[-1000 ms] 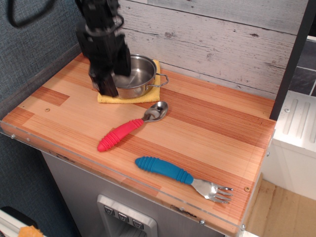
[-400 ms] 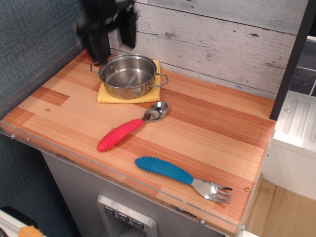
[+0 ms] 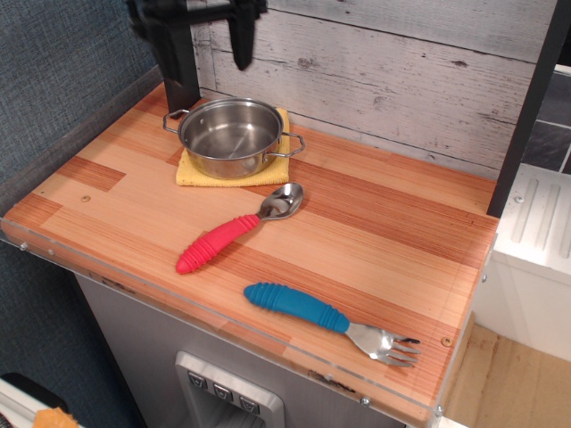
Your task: Place the pot on the yellow cloth.
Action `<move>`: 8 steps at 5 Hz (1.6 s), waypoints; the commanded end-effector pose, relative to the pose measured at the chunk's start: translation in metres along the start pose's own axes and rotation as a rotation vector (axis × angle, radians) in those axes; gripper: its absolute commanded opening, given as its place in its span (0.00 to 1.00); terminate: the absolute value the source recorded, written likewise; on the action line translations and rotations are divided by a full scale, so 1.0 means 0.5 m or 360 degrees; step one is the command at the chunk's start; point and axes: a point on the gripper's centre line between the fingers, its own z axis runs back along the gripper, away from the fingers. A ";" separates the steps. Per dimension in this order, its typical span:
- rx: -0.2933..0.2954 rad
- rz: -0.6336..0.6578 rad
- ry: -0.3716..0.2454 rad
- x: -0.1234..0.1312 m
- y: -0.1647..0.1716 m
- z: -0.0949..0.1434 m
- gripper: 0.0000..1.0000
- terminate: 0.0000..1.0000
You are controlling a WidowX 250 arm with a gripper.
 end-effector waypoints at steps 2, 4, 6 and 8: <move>-0.0060 -0.0063 -0.0114 -0.117 0.150 0.043 1.00 0.00; 0.0007 -0.0022 -0.0071 -0.177 0.191 -0.005 1.00 0.00; -0.0102 -0.0176 -0.0141 -0.195 0.192 -0.032 1.00 0.00; -0.0102 -0.0176 -0.0141 -0.195 0.192 -0.032 1.00 1.00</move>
